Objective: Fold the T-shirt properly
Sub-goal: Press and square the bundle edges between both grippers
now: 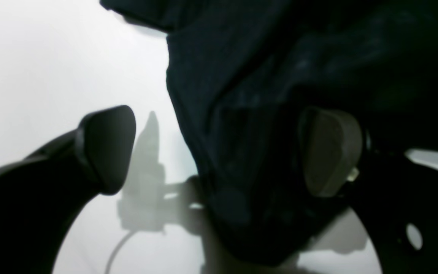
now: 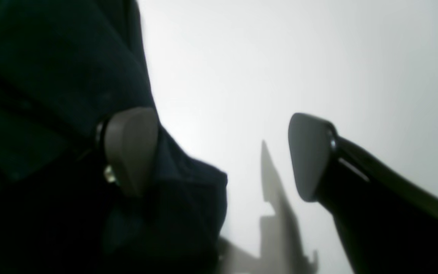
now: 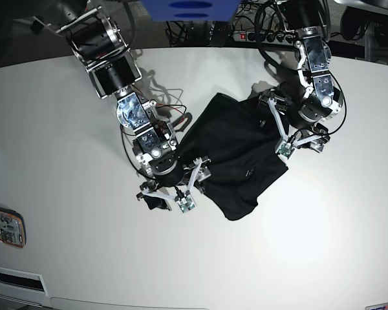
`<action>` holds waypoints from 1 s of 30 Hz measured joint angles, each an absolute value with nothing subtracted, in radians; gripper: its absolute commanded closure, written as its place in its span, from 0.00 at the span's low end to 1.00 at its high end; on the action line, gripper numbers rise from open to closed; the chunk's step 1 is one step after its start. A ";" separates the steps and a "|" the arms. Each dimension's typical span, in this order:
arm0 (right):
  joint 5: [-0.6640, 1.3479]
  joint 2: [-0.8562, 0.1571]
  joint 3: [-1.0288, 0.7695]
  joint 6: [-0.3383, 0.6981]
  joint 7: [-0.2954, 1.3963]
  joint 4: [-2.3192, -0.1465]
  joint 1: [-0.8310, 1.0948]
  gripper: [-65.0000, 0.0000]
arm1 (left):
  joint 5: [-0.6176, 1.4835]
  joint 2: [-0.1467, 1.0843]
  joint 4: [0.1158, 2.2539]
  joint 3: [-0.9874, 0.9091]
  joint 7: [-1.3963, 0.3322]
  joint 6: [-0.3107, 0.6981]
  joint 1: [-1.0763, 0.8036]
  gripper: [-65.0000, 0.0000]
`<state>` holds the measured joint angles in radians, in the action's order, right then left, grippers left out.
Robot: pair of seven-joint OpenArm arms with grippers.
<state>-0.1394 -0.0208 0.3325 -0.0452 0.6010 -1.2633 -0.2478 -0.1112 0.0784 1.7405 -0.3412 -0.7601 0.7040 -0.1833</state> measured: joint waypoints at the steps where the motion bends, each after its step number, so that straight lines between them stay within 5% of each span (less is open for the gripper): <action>1: -0.141 -0.023 0.334 -0.045 0.601 -1.287 -0.244 0.21 | -0.108 0.090 1.727 -0.341 -0.742 0.704 -0.181 0.00; 9: -0.133 -0.067 0.354 -0.047 0.598 -1.493 0.001 0.21 | -0.112 0.144 1.713 -0.342 -0.711 0.704 -0.148 0.00; 22: -0.141 -0.070 0.548 -0.044 0.610 -1.600 0.078 0.21 | -0.248 0.156 1.592 -0.332 -0.691 0.707 -0.037 0.00; 30: -0.141 -0.067 0.545 -0.046 0.666 -1.765 0.112 0.21 | -0.312 0.161 1.436 -0.336 -0.403 0.678 0.006 0.00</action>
